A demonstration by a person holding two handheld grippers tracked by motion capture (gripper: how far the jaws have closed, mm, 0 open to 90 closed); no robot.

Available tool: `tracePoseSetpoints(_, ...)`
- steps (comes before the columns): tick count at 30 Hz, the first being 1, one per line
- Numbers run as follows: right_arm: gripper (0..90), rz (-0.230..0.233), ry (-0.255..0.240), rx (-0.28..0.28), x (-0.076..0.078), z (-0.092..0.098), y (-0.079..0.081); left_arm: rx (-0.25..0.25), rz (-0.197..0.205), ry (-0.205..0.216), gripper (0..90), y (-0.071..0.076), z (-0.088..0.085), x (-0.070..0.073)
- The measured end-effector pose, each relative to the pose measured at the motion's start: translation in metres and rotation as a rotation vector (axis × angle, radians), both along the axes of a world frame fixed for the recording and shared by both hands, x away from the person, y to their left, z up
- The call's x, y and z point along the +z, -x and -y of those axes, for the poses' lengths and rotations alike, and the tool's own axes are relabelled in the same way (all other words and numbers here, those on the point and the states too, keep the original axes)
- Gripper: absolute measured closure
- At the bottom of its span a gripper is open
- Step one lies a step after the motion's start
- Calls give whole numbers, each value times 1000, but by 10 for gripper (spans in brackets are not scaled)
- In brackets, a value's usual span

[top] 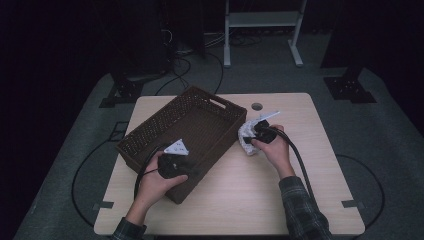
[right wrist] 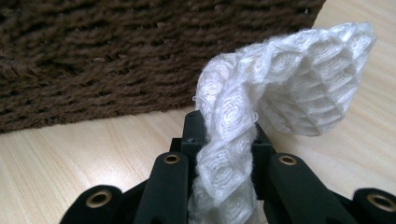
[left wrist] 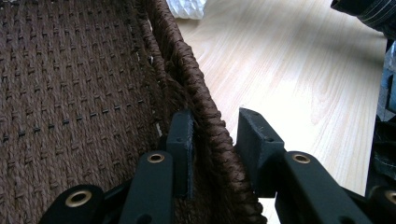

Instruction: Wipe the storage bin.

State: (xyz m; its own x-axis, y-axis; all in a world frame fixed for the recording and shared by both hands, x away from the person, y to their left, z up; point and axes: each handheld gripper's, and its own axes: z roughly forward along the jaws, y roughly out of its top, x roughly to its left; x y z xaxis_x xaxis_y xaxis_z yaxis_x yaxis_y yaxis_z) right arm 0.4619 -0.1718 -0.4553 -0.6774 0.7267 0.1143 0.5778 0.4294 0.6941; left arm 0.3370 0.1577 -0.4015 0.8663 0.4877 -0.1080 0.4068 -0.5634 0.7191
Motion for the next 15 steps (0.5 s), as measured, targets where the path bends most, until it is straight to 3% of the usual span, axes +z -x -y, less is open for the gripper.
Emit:
tracePoseSetpoints(7,751,-21,-10,-7,-10,3,0,0,-1,1,664,0,0,0)
tracePoseSetpoints(15,751,6,-14,-1,0,5,6,-1,-1,0,665,0,0,0)
